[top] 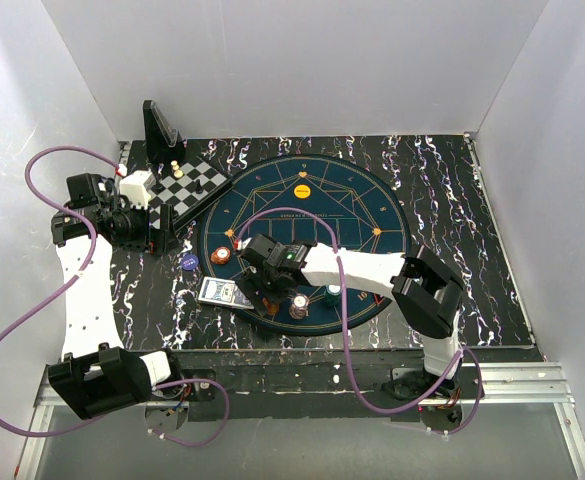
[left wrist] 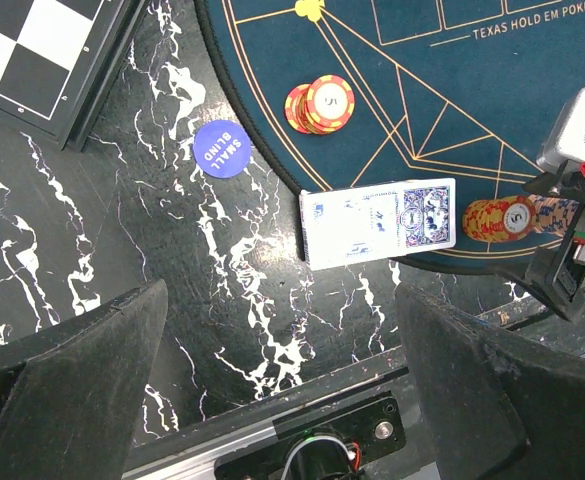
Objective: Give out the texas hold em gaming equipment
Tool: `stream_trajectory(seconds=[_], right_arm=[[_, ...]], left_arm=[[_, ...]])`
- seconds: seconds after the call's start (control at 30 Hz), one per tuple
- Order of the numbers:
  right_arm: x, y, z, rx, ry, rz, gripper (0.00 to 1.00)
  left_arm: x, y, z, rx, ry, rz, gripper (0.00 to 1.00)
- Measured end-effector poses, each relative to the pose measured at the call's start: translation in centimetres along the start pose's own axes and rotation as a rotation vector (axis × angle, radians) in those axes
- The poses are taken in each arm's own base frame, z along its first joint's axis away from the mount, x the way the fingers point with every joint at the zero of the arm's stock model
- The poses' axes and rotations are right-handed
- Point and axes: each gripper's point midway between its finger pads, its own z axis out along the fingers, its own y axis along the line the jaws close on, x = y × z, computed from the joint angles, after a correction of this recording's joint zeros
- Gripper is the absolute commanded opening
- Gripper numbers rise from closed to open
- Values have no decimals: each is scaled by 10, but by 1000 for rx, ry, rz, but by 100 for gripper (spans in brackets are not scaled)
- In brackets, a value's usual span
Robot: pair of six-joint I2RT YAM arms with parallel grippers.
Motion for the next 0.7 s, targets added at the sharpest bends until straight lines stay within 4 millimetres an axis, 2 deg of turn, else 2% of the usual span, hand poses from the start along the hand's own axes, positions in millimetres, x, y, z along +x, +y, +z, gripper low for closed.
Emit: stream_trajectory(seconds=[0.57,0.7], right_arm=[[6,-4,7,22,16,15,51],[6,-5,7,27,14,18,49]], left_arm=[[1,0,0,-2,6,4,98],[1,0,0,-2,6,4,98]])
